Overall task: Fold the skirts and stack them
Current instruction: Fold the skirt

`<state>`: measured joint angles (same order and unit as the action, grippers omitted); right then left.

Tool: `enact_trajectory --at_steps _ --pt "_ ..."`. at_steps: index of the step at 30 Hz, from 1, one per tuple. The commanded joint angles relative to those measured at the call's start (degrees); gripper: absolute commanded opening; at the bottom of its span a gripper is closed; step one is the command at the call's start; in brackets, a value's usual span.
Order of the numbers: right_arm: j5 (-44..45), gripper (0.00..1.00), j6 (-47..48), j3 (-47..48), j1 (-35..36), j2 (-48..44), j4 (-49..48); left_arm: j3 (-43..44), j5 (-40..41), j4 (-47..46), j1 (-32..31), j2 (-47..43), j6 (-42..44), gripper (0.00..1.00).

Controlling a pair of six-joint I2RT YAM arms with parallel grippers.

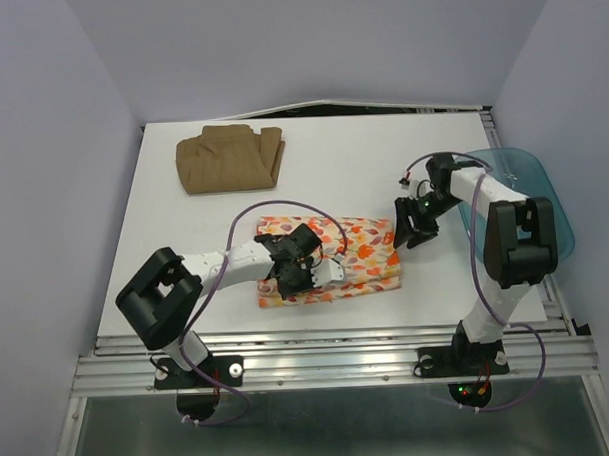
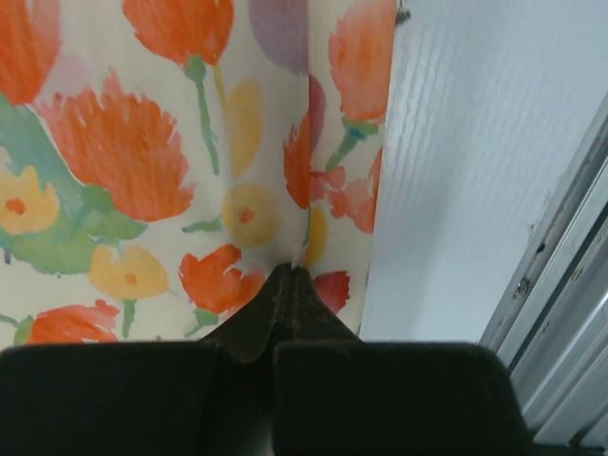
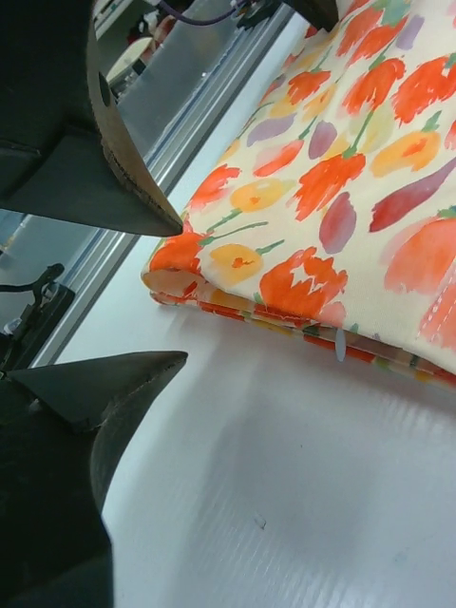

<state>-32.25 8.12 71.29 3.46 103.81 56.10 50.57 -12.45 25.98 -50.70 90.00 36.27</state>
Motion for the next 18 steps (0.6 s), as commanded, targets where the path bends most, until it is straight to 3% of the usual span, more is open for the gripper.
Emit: enact_trajectory --at_steps 1,3,4,6,14,18 --pt "0.9 0.57 -0.6 1.8 0.5 -2.7 2.0 -0.3 -2.1 -0.8 -0.5 1.5 -1.0 0.0" --pt "1.8 0.59 0.1 1.6 0.5 -2.8 1.4 -0.6 0.0 -1.3 -0.5 1.4 -0.4 0.01" --pt "1.8 0.59 0.1 2.3 0.5 -2.8 1.1 -0.6 0.8 -1.3 -0.5 1.3 0.2 0.08" --pt "2.5 0.6 0.4 4.5 0.5 -2.6 0.2 -1.1 3.3 -1.4 -0.5 0.9 1.2 0.11" --pt "1.3 0.59 0.1 31.2 0.5 7.6 -3.9 0.3 11.5 -4.4 2.8 5.7 8.9 0.07" --pt "-1.8 0.57 0.9 38.3 1.8 15.7 -1.3 5.5 15.3 -6.8 6.4 8.4 11.6 0.09"
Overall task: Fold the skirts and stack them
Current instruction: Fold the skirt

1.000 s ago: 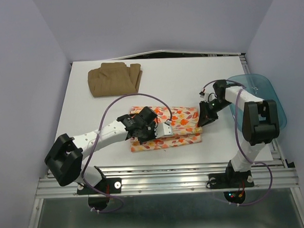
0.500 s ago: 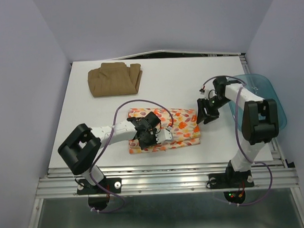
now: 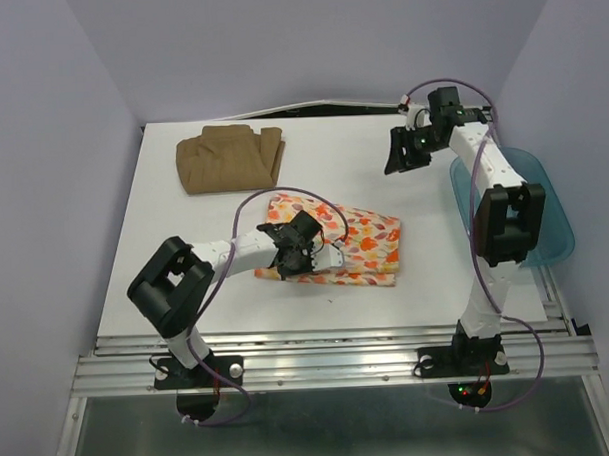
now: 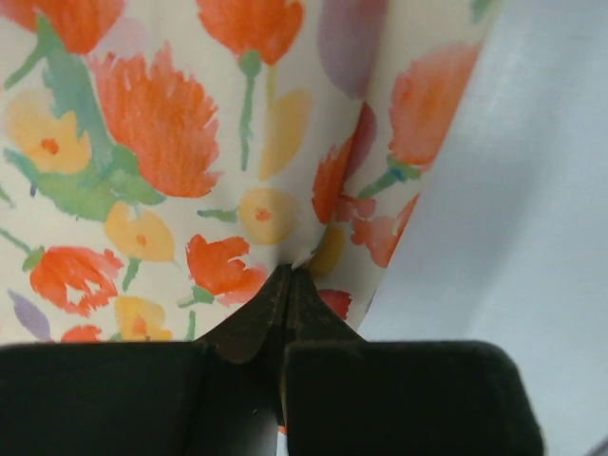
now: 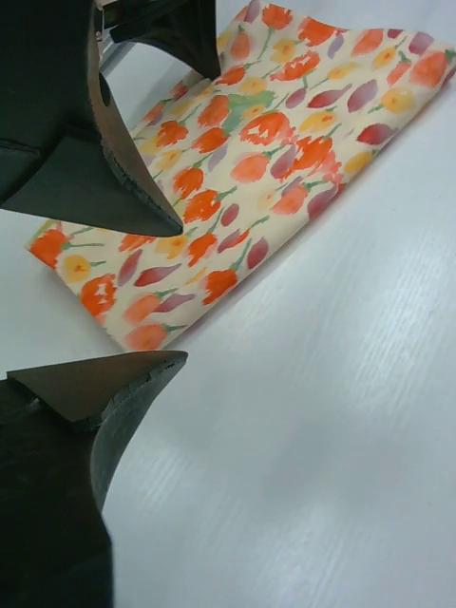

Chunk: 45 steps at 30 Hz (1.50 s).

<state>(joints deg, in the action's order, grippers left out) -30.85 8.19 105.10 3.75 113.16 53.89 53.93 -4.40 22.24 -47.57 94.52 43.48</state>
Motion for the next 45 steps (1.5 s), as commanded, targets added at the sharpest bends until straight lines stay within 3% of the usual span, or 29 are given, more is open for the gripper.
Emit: enact_trajectory --at_steps 1,7,8,11,13,17,18,24,26,27,31,34,37,45 --pt "-3.4 0.57 1.0 4.2 1.5 7.0 0.4 3.0 8.1 -4.0 3.8 3.9 5.3 0.11" --pt "-2.4 0.6 3.7 -6.0 3.2 7.6 -6.1 10.1 11.1 -9.9 7.2 3.7 6.1 0.41" --pt "-2.3 0.6 4.4 -6.9 3.2 7.6 -6.8 11.5 10.9 -10.2 7.8 3.2 5.4 0.52" --pt "-3.5 0.55 4.7 -10.2 3.2 7.2 -7.1 13.8 9.3 -10.8 9.1 0.3 1.2 0.55" --pt "-4.7 0.47 4.6 -12.4 3.2 6.0 -7.6 14.8 7.5 -9.5 10.9 -3.0 -2.4 0.55" --pt "-5.7 0.25 3.8 -20.3 3.2 3.5 -8.5 15.4 -1.4 -5.8 15.3 -9.9 -15.8 0.53" --pt "-5.7 0.25 3.7 -21.7 3.2 2.7 -8.6 14.9 -3.7 -5.0 16.4 -11.4 -15.9 0.52" --pt "-7.6 0.18 0.6 -30.8 3.8 -3.5 -7.7 5.8 -22.1 -4.1 25.8 -20.0 -34.5 0.42" --pt "-8.5 0.26 1.5 -33.5 4.4 -4.2 -5.8 0.7 -29.7 -6.4 29.1 -20.9 -40.3 0.42" --pt "-8.6 0.41 2.3 -34.0 4.4 -4.6 -5.0 -1.1 -31.4 -7.7 30.0 -21.1 -42.1 0.41" --pt "-3.8 0.59 2.1 -32.2 4.4 -8.4 -4.3 -7.8 -32.7 -13.4 31.8 -20.8 -45.9 0.37" --pt "2.4 0.64 -0.8 -29.0 4.4 -12.4 -6.3 -7.0 -29.9 -13.2 32.4 -18.2 -46.8 0.33" --pt "5.9 0.63 -2.0 -24.6 4.4 -13.8 -9.2 -5.9 -24.6 -12.8 32.9 -14.2 -47.9 0.2" --pt "2.1 0.61 -1.0 -17.0 4.4 -12.2 -7.7 -4.4 -20.6 -12.7 33.2 -5.7 -48.4 0.13"
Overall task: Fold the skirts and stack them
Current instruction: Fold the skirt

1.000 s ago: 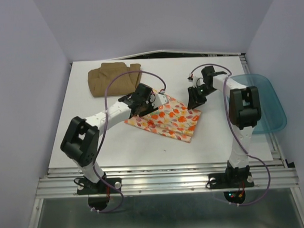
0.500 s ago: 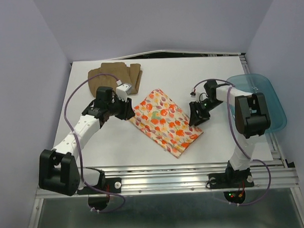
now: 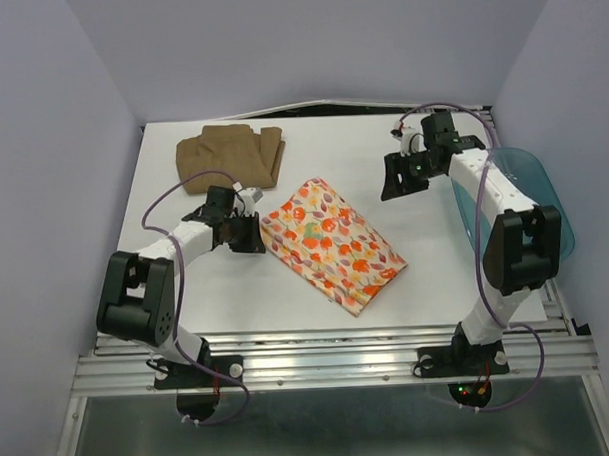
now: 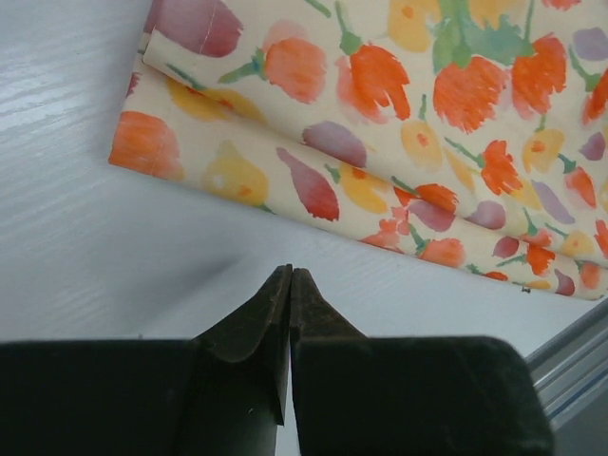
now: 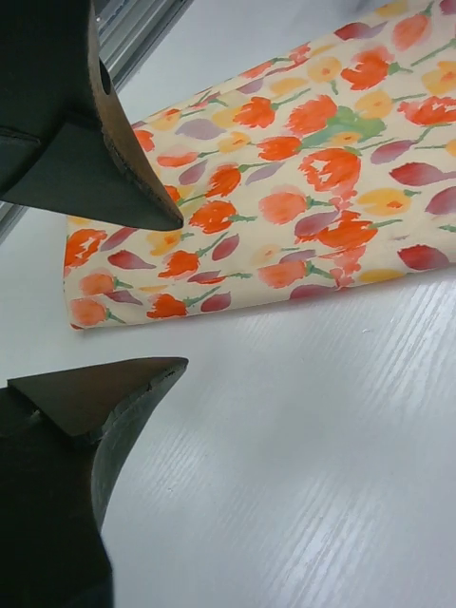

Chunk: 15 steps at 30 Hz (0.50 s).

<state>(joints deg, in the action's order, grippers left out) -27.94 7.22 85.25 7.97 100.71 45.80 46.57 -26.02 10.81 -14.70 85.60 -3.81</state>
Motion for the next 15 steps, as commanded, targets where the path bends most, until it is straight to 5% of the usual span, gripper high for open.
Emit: enact_trajectory --at_steps 1,6,15 --pt "-1.2 0.61 -0.1 2.9 0.2 0.1 0.5 3.7 -0.3 -1.1 0.3 6.6 -0.9 0.12" --pt "-1.2 0.61 0.1 1.8 0.2 -1.7 0.8 12.2 -5.8 -0.1 0.0 18.0 0.4 0.03" --pt "-1.8 0.61 -2.1 1.1 0.2 -3.1 -0.2 27.2 -4.2 -6.0 -0.9 27.5 -3.7 0.02"
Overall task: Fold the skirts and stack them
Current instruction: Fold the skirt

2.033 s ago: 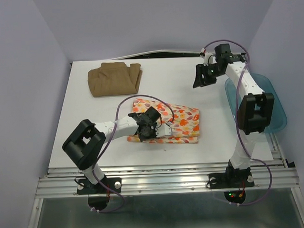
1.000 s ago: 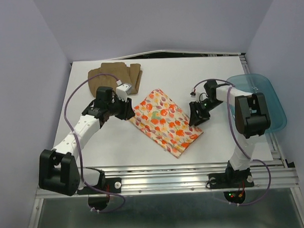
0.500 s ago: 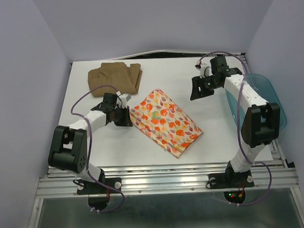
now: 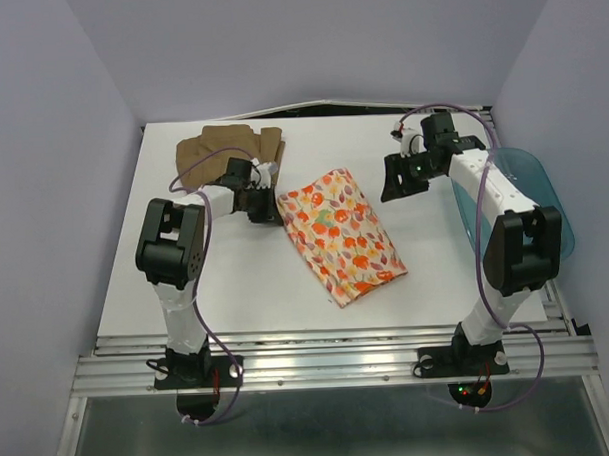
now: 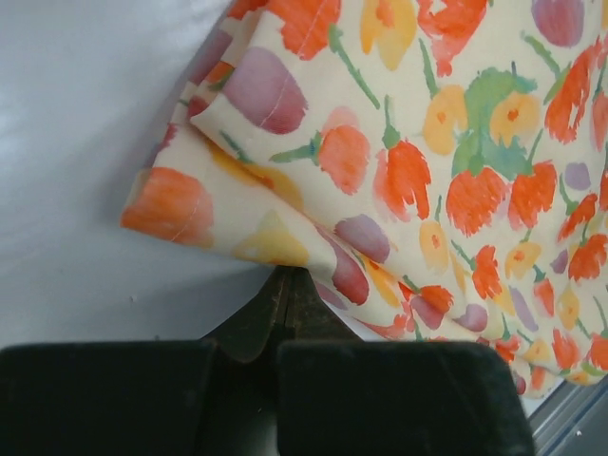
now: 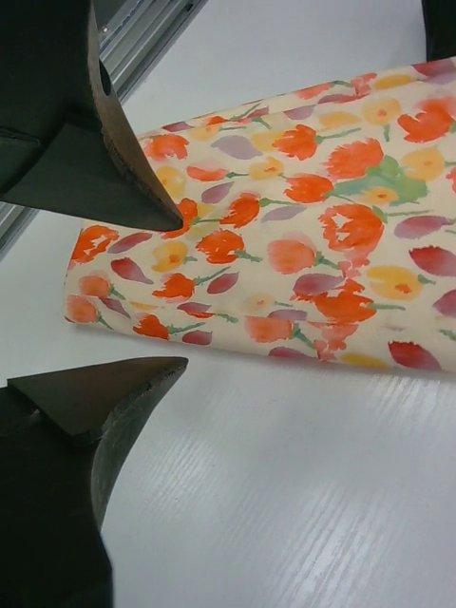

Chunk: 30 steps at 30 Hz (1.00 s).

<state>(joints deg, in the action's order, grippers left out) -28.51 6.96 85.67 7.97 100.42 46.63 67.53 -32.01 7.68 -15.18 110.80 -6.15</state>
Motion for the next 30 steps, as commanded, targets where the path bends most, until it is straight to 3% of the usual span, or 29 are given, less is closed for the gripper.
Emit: enact_trajectory --at_steps 1,4,6,7,8,9,11,12,14,18,30 --pt "-1.9 0.6 -2.5 1.1 0.2 -2.7 -1.4 7.3 2.6 -2.9 -0.4 2.7 -1.2 0.02" --pt "-4.1 0.56 -5.3 2.6 0.7 -1.2 -2.3 7.7 2.3 -3.5 0.6 -1.5 0.2 0.09" --pt "-4.5 0.51 -9.7 2.2 2.3 -1.1 -4.9 1.9 -2.0 -5.7 1.6 -6.8 -0.2 0.18" --pt "-3.9 0.49 -11.9 1.0 3.0 -1.4 -8.1 -1.2 -3.4 -11.3 1.8 -14.0 -3.0 0.33" --pt "-3.2 0.48 -13.9 -0.1 3.7 -1.9 -8.1 -4.8 -4.2 -14.8 2.0 -17.4 -5.7 0.33" --pt "-3.0 0.48 -17.4 -1.6 5.5 -3.0 -13.1 -11.2 -5.2 -17.6 2.1 -20.6 -8.7 0.52" --pt "-0.9 0.47 -19.8 -4.2 8.0 -3.2 -16.8 -16.1 -8.3 -24.1 2.1 -25.6 -14.6 0.51" --pt "-0.2 0.47 -21.6 -4.5 9.3 -2.9 -19.0 -19.4 -10.8 -25.3 1.9 -26.2 -19.8 0.34" --pt "3.2 0.48 -23.0 -3.8 13.5 -0.6 -19.2 -22.8 -12.4 -29.6 1.1 -26.2 -25.0 0.18" --pt "8.1 0.44 -21.6 -1.5 19.2 3.8 -16.1 -29.7 -11.5 -36.2 -0.8 -27.0 -32.1 0.0" --pt "13.3 0.39 -21.6 -3.1 26.7 8.1 -17.6 -25.2 -11.6 -40.2 -5.4 -11.8 -36.4 0.0"
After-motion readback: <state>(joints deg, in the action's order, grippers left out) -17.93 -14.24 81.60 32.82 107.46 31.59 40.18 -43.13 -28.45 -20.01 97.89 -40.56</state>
